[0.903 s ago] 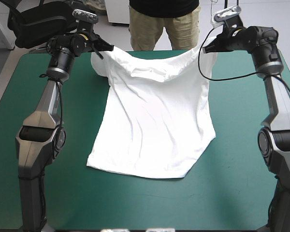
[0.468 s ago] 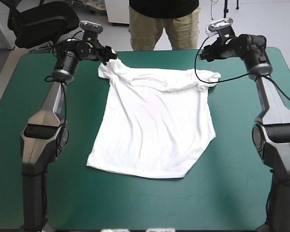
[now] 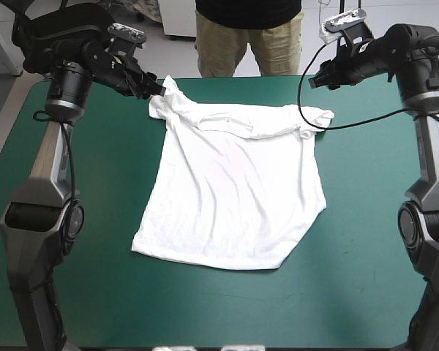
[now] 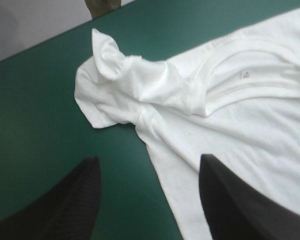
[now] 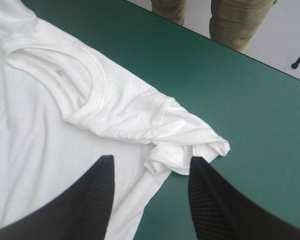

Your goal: Fold the cloth

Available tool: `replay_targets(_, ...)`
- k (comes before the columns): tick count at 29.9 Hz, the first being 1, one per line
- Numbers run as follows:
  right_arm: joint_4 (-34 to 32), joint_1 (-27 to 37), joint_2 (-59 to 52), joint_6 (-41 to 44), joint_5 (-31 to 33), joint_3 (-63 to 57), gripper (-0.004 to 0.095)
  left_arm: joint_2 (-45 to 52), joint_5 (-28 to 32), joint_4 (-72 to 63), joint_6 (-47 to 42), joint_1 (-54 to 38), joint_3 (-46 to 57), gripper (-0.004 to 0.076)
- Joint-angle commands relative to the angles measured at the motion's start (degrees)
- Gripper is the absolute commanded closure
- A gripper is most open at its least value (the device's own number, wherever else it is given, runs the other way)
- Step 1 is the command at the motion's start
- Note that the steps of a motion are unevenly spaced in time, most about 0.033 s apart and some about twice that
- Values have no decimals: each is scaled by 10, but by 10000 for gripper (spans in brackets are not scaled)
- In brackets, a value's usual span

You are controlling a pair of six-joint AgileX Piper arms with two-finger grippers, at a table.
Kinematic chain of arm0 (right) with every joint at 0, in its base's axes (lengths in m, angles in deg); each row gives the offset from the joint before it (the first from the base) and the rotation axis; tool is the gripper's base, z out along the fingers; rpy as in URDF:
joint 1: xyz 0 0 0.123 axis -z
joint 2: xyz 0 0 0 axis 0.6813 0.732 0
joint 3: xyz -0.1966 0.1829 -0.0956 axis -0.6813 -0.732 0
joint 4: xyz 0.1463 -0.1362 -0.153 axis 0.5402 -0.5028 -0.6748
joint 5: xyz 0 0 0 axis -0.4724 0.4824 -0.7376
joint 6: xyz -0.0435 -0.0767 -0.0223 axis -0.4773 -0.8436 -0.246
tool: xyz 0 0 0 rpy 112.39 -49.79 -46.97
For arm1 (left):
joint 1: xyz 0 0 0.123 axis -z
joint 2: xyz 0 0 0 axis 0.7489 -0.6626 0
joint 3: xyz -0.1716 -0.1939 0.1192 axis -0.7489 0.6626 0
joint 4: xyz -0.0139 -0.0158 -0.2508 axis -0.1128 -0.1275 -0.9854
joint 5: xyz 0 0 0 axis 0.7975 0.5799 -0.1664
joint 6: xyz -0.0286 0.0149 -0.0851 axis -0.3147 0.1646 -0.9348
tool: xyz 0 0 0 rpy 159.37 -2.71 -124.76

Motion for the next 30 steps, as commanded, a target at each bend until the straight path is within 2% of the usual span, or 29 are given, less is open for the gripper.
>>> replay_targets(1,31,5,-84,-1,13,-17,527,97,-36,-61,-3,0,14,344)
replay_targets(4,47,5,-143,13,13,-71,558,160,-36,-88,4,0,59,346)
replay_targets(8,47,5,-244,12,13,-187,557,248,-36,-25,-6,0,156,345)
replay_targets(13,50,5,-364,12,13,-352,557,344,-36,-1,-46,0,316,345)
replay_targets(19,50,5,-468,-1,-8,-475,557,408,-31,-31,-47,0,535,345)
replay_targets(23,53,5,-494,-1,-31,-507,557,413,17,-35,-43,0,647,345)
replay_targets(30,79,5,-492,-1,-26,-512,557,410,146,-42,-42,0,796,345)
